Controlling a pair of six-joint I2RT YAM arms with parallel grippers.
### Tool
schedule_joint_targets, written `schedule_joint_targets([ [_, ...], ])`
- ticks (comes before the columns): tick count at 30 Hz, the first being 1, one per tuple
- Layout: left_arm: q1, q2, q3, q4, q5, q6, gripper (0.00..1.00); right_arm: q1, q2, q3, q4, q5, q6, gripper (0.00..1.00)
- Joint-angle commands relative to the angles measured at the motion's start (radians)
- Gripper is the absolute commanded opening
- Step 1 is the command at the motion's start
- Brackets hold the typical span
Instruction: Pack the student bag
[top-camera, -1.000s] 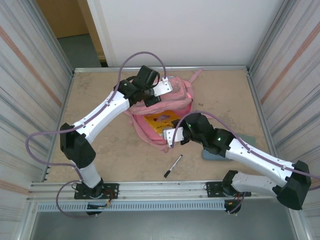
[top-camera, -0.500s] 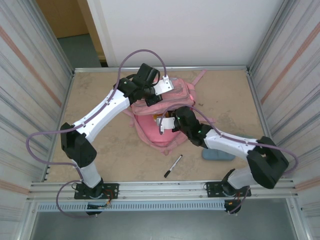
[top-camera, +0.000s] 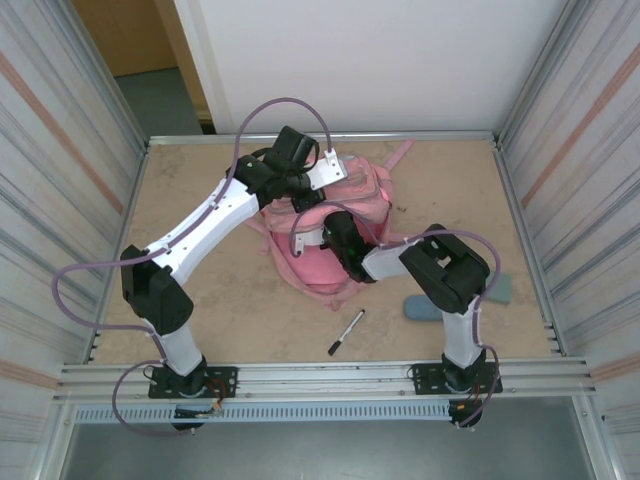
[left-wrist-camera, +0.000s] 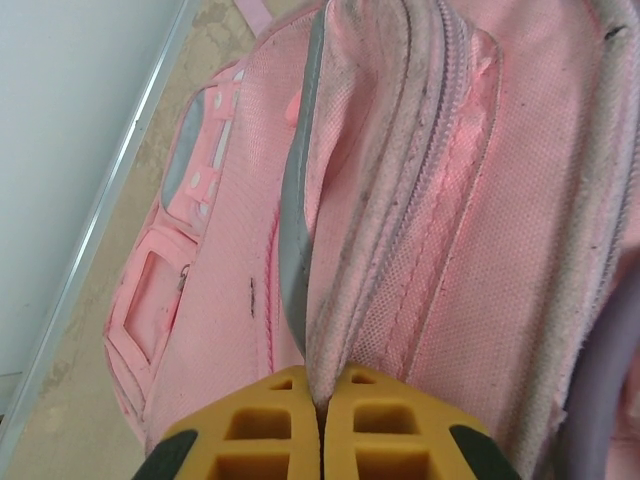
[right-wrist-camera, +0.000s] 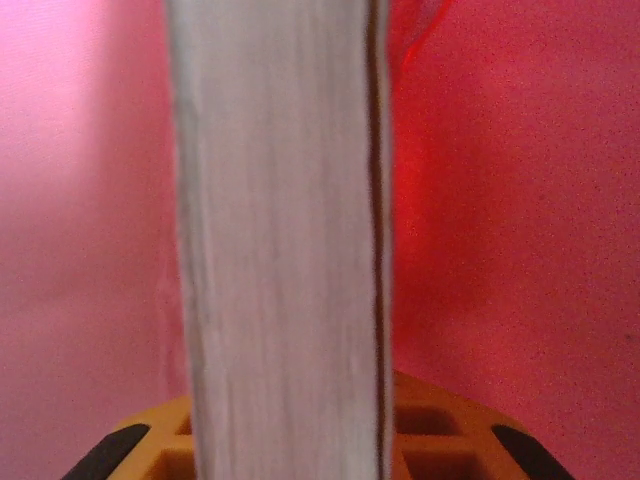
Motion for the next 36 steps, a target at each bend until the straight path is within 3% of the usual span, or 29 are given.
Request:
schedule_joint_targets([
  [1,-0.005,-0.054,0.020,0.087,0.078,-0.025,0.00,-0.022,0.045,0.070,0.106,0.011,0.008,0.27],
  [8,0.001,-0.037,0.008,0.087,0.078,-0.034,0.00,-0.043,0.102,0.057,0.060,-0.016,0.042,0.38],
  [16,0.007,-0.012,-0.001,0.100,0.083,-0.048,0.00,0.015,-0.021,-0.111,0.059,0.003,0.107,0.47],
  [19,0.012,-0.005,-0.011,0.113,0.081,-0.055,0.00,0.027,-0.103,-0.159,-0.046,-0.013,0.153,0.48],
  [20,0.016,-0.001,-0.018,0.122,0.082,-0.059,0.00,0.029,-0.132,-0.169,-0.082,-0.023,0.179,0.75],
  [21,0.019,0.005,-0.022,0.127,0.086,-0.065,0.00,0.029,-0.158,-0.182,-0.104,-0.036,0.200,0.79],
  [28,0.032,0.027,-0.044,0.134,0.093,-0.095,0.00,0.084,-0.335,-0.233,-0.305,-0.103,0.325,0.79],
  [31,0.042,0.027,-0.054,0.140,0.118,-0.120,0.00,0.100,-0.467,-0.259,-0.458,-0.227,0.457,0.77],
  [36,0.053,0.036,-0.069,0.153,0.172,-0.120,0.00,0.097,-0.750,-0.284,-0.867,-0.724,0.467,0.77],
])
